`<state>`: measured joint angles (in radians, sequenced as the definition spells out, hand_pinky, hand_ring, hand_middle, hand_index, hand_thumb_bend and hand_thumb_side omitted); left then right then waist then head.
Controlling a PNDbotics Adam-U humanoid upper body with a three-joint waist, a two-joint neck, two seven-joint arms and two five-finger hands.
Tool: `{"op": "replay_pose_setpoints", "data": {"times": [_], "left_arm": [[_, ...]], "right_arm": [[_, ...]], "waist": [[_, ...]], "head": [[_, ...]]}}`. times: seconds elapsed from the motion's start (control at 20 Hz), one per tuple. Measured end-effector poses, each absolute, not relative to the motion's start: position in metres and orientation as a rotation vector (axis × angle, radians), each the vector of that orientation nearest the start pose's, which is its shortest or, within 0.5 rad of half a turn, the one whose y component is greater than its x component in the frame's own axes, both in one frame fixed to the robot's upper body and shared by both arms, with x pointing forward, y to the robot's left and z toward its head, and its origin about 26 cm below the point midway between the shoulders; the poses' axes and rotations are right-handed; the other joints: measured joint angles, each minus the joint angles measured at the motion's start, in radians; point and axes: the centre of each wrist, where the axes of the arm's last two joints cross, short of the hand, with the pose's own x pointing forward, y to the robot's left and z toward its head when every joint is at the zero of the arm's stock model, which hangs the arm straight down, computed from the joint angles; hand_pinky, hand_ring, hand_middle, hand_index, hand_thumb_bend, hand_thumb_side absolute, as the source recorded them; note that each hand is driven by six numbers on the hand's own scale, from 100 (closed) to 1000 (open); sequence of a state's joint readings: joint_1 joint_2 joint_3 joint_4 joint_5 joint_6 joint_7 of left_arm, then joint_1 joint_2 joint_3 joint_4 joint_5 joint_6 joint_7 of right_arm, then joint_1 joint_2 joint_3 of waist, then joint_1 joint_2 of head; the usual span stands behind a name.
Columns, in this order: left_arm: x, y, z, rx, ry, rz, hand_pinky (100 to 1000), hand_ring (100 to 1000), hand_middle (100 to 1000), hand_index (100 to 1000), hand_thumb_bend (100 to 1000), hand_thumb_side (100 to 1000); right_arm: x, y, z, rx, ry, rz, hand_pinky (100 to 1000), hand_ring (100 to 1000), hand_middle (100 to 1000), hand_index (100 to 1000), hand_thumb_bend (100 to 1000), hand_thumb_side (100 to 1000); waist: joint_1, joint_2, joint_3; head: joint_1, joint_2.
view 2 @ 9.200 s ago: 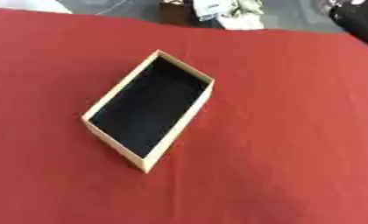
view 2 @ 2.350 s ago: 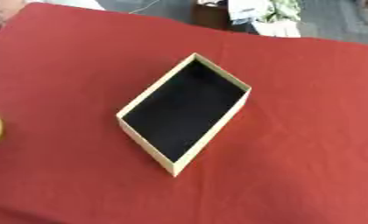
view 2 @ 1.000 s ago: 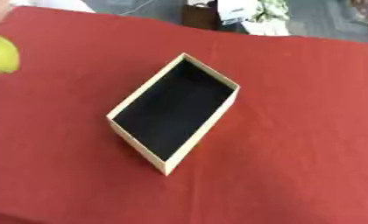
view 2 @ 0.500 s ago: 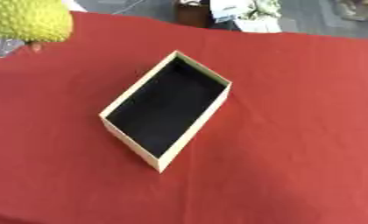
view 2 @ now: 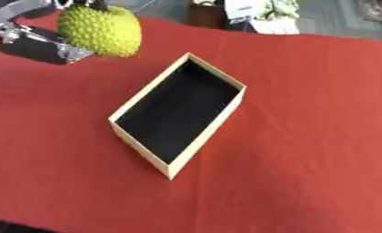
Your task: Pick up objects on the table and place them in the box.
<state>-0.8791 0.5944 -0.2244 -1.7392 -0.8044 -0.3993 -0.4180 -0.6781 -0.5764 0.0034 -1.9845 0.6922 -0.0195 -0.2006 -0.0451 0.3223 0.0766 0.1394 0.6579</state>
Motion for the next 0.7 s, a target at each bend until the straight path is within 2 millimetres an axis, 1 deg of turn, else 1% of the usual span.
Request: {"op": "replay_pose_setpoints", "data": {"times": [0.15, 0.25, 0.4, 0.55, 0.7], "left_arm": [[0.369, 0.207, 0.321, -1.181, 2.185, 2.048, 284, 379, 443, 585, 104, 100], [0.374, 0.203, 0.317, -1.157, 2.194, 2.054, 283, 378, 441, 583, 100, 100], [0.378, 0.192, 0.314, -1.103, 2.214, 2.042, 281, 375, 439, 582, 100, 100], [0.381, 0.181, 0.310, -1.047, 2.223, 2.038, 281, 375, 438, 581, 100, 100], [0.383, 0.174, 0.306, -1.011, 2.235, 2.038, 273, 364, 429, 574, 100, 100]], "right_arm": [[0.306, -0.256, 0.332, 1.469, 2.852, -0.706, 816, 861, 866, 841, 100, 779], [0.306, -0.256, 0.332, 1.468, 2.853, -0.705, 816, 861, 866, 841, 100, 781], [0.306, -0.255, 0.331, 1.464, 2.861, -0.700, 815, 861, 867, 841, 100, 783], [0.306, -0.255, 0.331, 1.463, 2.863, -0.704, 816, 861, 867, 841, 100, 784], [0.306, -0.255, 0.331, 1.465, 2.864, -0.707, 815, 861, 867, 840, 100, 786]], "waist": [[-0.001, 0.000, -0.001], [-0.002, 0.001, -0.002], [-0.005, 0.002, -0.002], [-0.004, 0.002, -0.004], [-0.001, 0.003, -0.005]], "head": [[0.000, 0.000], [-0.004, 0.000], [-0.012, 0.001], [-0.021, 0.001], [-0.029, 0.001]]}}
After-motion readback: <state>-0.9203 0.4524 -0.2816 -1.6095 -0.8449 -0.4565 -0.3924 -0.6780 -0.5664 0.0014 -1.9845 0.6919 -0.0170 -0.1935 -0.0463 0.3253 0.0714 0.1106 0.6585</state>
